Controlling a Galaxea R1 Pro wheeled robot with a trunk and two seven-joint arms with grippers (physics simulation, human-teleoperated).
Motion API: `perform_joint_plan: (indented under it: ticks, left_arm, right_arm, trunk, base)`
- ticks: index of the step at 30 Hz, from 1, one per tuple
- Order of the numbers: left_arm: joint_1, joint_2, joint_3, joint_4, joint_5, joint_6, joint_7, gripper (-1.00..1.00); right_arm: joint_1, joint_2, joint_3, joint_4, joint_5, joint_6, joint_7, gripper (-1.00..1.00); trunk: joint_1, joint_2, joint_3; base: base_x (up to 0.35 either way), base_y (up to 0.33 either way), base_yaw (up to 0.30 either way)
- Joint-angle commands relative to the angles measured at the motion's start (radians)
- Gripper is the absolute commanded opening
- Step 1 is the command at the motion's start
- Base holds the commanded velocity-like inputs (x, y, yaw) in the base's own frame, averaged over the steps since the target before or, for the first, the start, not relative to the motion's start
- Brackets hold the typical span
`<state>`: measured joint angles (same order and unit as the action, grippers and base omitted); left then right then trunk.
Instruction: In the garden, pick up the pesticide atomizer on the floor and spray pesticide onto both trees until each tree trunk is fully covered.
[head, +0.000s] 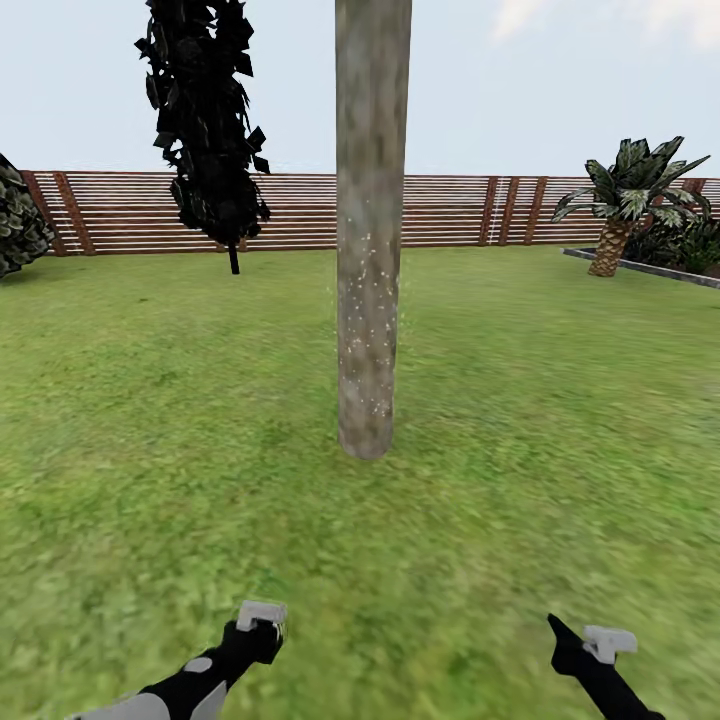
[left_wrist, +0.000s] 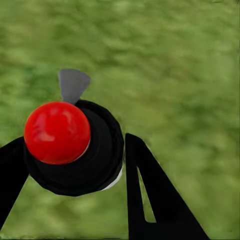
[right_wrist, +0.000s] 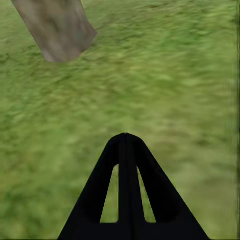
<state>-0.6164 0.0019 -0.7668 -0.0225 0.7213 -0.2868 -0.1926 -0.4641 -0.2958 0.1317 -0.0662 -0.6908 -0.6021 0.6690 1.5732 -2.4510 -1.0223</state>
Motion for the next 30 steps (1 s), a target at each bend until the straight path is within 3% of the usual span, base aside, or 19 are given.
perform_joint_plan:
  ticks: [1, 4, 6, 12, 25, 26, 30]
  left_arm:
    - [0.016, 0.001, 0.001, -0.001, 0.038, -0.033, 0.031, -1.0]
    - [0.03, 0.005, 0.001, -0.001, 0.101, -0.063, 0.09, -1.0]
    - [0.033, 0.012, 0.0, -0.001, 0.112, -0.067, 0.103, -1.0]
    - [0.066, 0.015, 0.0, -0.001, 0.118, -0.072, 0.109, -1.0]
    - [0.069, 0.015, 0.0, -0.001, 0.119, -0.072, 0.11, -1.0]
    - [0.069, 0.015, 0.0, -0.001, 0.119, -0.072, 0.11, -1.0]
    - [0.07, 0.015, 0.0, -0.001, 0.119, -0.072, 0.11, -1.0]
  right_arm:
    - [0.0, 0.0, 0.0, 0.001, -0.003, -0.007, -0.003, -1.0]
    - [0.0, 0.0, 0.0, 0.002, -0.005, -0.012, -0.005, -1.0]
    - [0.0, 0.0, 0.0, 0.002, -0.005, -0.013, -0.005, -1.0]
    - [0.0, 0.0, 0.0, 0.002, -0.006, -0.013, -0.005, -1.0]
    - [0.0, 0.0, 0.0, 0.002, -0.006, -0.013, -0.005, -1.0]
    - [0.0, 0.0, 0.0, 0.002, -0.006, -0.013, -0.005, 1.0]
    - [0.0, 0.0, 0.0, 0.002, -0.006, -0.013, -0.005, 1.0]
  trunk:
    - [0.0, 0.0, 0.0]
    - [0.0, 0.0, 0.0]
    - [0.0, 0.0, 0.0]
    - [0.0, 0.0, 0.0]
    - [0.0, 0.0, 0.0]
    - [0.0, 0.0, 0.0]
    - [0.0, 0.0, 0.0]
  base:
    - [0.0, 0.0, 0.0]
    - [0.0, 0.0, 0.0]
    - [0.0, 0.0, 0.0]
    - [0.0, 0.0, 0.0]
    - [0.0, 0.0, 0.0]
    - [0.0, 0.0, 0.0]
    - [0.0, 0.0, 0.0]
